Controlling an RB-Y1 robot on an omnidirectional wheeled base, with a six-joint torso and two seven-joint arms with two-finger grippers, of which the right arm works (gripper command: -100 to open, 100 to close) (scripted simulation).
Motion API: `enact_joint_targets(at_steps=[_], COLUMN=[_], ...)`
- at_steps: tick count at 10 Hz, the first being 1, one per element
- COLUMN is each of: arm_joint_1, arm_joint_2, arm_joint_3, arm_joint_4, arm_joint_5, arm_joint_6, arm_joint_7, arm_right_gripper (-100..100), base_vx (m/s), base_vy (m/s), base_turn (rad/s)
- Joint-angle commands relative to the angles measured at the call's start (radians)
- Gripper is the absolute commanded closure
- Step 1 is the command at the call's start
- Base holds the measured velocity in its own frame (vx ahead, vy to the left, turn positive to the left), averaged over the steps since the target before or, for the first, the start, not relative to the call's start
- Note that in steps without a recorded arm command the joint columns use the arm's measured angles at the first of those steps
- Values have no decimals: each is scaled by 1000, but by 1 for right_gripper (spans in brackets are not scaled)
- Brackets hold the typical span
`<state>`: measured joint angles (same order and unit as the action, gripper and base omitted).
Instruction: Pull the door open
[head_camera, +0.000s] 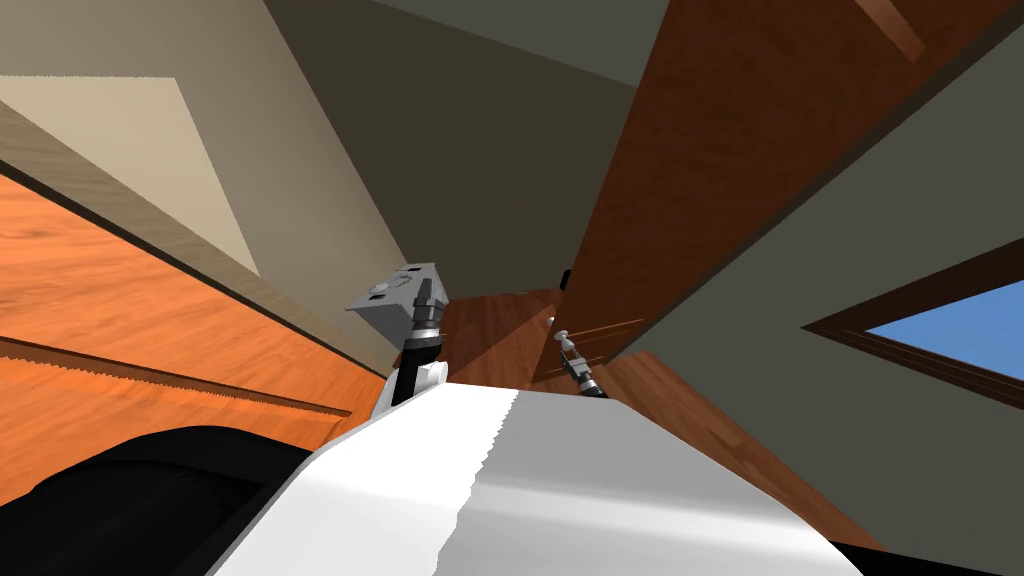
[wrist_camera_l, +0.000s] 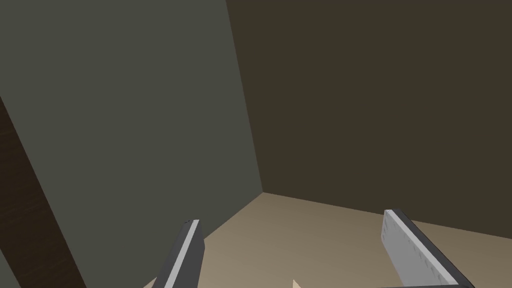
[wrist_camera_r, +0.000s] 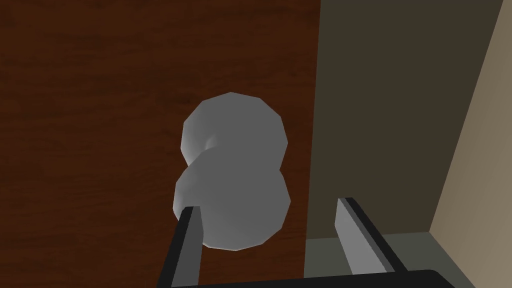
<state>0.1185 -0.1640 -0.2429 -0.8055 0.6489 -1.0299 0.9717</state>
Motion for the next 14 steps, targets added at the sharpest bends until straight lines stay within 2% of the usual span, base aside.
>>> enact_joint_targets(at_steps=[1,5,6,8,9,12,13,14], arm_joint_1=[-3,-3,5,7,7,10,2,21], arm_joint_2=[1,1,-20,-45,-52,-82,-78,-73], arm_joint_3=[1,1,-20,-46,-53,-84,-79,-67], arm_joint_4=[-2,-2,13,28,32,51,57,33], arm_joint_5=[0,0,-6,-14,-16,-26,-25,-55], arm_joint_6=[3,3,-21,-46,-53,-84,-80,-63], arm_joint_7=[-1,-1,-8,-17,-20,-31,-25,-10], arm_right_gripper=[100,100,-100,-100,-100,-100,-100,-100], base_vx=[-1,-2,-148,-202,-186,-185,-84,41], base_vy=[-11,1,49,65,11,-64,-41,27], base_turn=[-20,6,178,112,61,66,9,153])
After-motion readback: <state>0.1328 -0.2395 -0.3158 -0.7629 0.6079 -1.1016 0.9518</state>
